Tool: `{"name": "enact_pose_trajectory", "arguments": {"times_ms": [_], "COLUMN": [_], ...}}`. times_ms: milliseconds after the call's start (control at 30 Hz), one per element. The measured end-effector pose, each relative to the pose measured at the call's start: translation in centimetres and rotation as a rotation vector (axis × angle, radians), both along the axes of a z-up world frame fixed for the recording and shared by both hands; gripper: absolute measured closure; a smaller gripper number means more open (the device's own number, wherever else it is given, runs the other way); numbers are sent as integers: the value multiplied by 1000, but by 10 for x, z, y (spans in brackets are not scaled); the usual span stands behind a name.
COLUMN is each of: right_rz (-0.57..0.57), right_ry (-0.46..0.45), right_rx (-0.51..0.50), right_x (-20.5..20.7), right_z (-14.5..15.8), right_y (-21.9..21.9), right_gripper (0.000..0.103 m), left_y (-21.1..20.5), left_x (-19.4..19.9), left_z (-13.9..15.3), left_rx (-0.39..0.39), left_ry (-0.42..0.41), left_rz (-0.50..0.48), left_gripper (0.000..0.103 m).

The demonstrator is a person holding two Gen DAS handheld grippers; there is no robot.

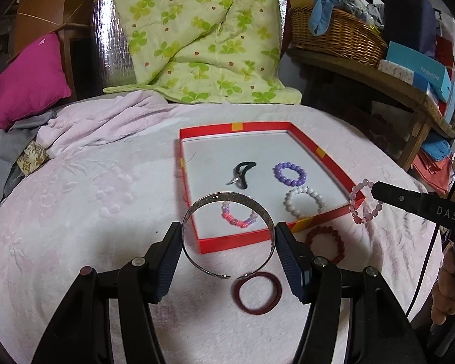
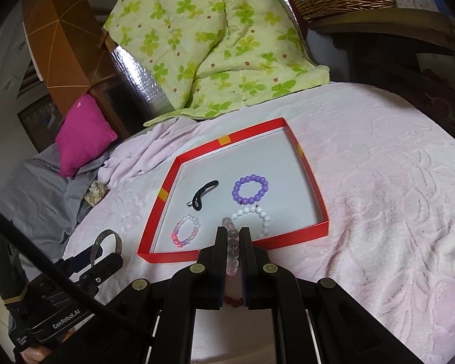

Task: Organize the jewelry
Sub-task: 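Carry the bangle and pink bracelet into the red tray and open both tools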

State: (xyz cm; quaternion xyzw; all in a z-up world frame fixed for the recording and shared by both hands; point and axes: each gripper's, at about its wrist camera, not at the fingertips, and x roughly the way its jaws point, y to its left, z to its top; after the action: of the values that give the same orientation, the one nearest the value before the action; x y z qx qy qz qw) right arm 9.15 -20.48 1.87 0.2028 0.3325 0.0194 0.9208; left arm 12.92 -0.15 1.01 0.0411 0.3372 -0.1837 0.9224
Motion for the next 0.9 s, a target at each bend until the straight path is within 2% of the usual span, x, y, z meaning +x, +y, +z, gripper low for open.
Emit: {"name": "enact_pose_trajectory", "arguments": {"times_ms": [400, 900], "right_rz": [-52, -88], "right_ry": [-1, 28], "right_rx": [28, 11], "right_x": [0, 37], "right_z": [1, -4], "right_y": [-23, -30], "right_gripper": [95, 95], "left_y": [-11, -28], "left_x": [12, 36], "left_z": [-5, -7], "left_rx": [-8, -19], "left_ry": [11, 6], "left_rz": [12, -8], "left_gripper": [40, 40]}}
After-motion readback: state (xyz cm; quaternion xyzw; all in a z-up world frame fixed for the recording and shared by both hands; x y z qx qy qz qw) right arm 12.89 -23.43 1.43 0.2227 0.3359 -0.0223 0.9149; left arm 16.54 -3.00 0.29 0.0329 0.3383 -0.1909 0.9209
